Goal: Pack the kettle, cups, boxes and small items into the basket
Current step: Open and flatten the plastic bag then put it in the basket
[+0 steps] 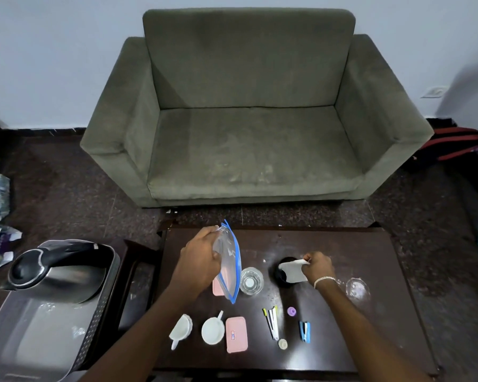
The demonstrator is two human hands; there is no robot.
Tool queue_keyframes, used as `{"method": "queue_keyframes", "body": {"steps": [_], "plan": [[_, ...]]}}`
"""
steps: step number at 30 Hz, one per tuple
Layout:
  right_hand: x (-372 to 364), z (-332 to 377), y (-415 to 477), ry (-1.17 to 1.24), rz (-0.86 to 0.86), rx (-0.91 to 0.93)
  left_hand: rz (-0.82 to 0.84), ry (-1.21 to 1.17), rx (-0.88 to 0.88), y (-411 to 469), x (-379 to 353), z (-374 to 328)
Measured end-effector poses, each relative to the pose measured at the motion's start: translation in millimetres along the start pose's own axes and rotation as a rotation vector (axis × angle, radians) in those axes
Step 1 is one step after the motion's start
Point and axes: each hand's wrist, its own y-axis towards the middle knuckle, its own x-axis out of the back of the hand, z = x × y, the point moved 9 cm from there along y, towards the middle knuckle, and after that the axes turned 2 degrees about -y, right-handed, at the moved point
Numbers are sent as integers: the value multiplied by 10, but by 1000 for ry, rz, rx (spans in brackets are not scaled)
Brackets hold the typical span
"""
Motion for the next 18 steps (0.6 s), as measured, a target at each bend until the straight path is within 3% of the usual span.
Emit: {"method": "queue_keyframes", "body": {"steps": [11,13,14,16,18], "plan": [[-298,-26,101,-297,-4,62,11,-42,24,-105,-228,58],[-186,7,56,-327,-79,93,-22,-85,56,-125,-174,26],[-100,72,-12,-265,-154,153,-47,-113,72,-132,-139,-7],[68,317,-298,86,-266,377,-105,-173,110,-155,-27,-102],[62,572,-646,315,-215,611,-160,-242,156,-154,61,-183]]}}
